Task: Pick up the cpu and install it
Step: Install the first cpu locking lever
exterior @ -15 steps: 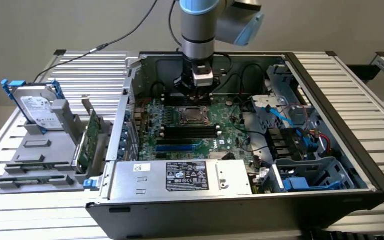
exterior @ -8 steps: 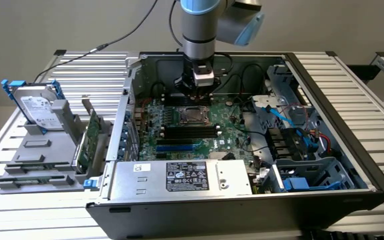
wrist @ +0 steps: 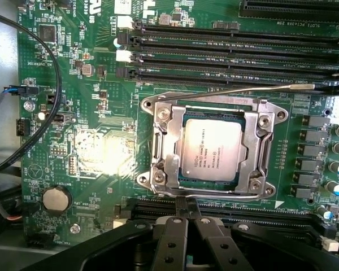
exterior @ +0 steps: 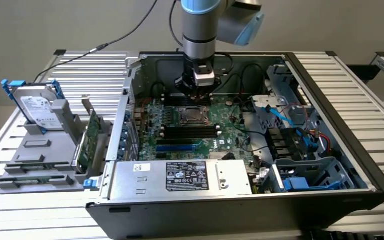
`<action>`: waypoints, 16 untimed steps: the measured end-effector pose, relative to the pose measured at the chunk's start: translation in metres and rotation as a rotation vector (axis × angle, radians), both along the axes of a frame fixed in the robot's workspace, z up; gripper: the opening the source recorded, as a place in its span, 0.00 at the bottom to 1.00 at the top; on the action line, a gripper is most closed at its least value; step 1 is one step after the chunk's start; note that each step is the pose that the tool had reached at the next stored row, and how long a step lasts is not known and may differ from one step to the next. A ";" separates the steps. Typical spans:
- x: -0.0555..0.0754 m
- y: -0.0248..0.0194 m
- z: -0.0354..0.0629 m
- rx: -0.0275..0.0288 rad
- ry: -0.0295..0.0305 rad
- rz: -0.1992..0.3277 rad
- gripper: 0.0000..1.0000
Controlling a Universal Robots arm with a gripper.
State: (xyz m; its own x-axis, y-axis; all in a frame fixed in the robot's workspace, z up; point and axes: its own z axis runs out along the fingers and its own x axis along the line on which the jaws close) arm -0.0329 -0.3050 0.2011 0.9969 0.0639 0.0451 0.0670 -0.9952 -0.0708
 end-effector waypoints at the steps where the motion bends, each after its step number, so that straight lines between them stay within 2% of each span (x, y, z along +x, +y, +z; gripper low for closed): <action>1: 0.000 0.0000 0.0000 0.0000 0.0000 0.000 0.11; 16: 0.001 0.0000 -0.0006 -0.0001 0.0001 0.000 0.11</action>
State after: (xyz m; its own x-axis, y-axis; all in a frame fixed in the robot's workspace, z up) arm -0.0322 -0.3050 0.2006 0.9969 0.0639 0.0450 0.0670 -0.9952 -0.0707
